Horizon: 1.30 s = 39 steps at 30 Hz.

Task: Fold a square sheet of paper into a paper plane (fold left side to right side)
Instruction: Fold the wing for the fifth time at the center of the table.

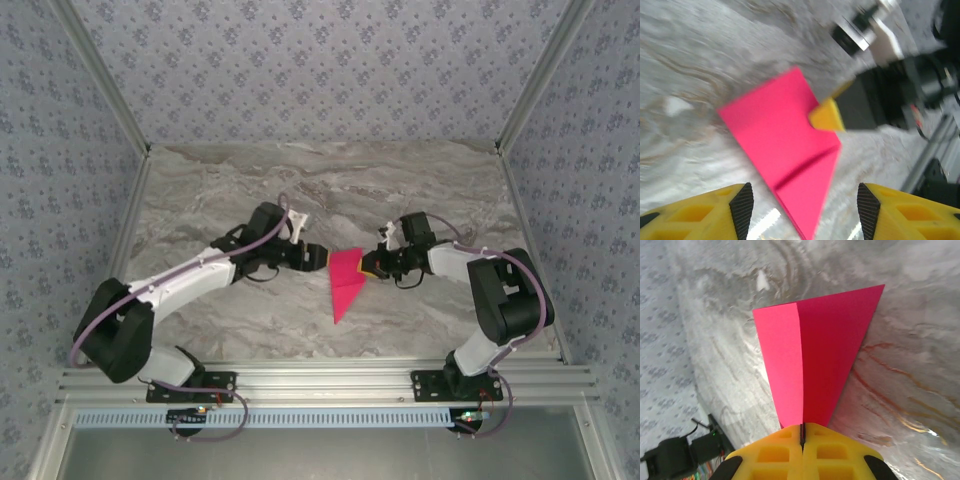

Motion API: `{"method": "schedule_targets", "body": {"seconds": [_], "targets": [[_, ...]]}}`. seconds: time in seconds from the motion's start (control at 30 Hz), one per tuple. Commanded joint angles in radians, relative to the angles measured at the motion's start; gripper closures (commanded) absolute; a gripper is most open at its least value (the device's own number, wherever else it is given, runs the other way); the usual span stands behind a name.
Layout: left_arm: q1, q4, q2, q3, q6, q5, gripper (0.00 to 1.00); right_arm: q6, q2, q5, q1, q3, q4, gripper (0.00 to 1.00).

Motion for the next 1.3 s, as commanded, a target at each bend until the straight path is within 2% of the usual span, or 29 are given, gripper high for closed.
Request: {"method": "schedule_targets", "body": {"seconds": [0.0, 0.17, 0.43, 0.9, 1.27], "targets": [[-0.108, -0.105, -0.028, -0.016, 0.021, -0.127, 0.41, 0.054, -0.016, 0.106, 0.011, 0.065, -0.158, 1.00], [-0.246, -0.102, 0.018, -0.008, -0.009, -0.237, 0.40, 0.099, 0.013, 0.112, 0.029, 0.097, -0.197, 1.00], [-0.345, -0.133, 0.210, 0.129, 0.018, -0.330, 0.37, 0.106, 0.034, 0.137, 0.054, 0.142, -0.256, 1.00], [-0.416, -0.239, 0.411, 0.276, 0.003, -0.514, 0.38, 0.115, 0.037, 0.140, 0.054, 0.154, -0.267, 1.00], [-0.430, -0.235, 0.467, 0.307, -0.013, -0.520, 0.52, 0.101, 0.043, 0.154, 0.053, 0.164, -0.285, 1.00]]}}
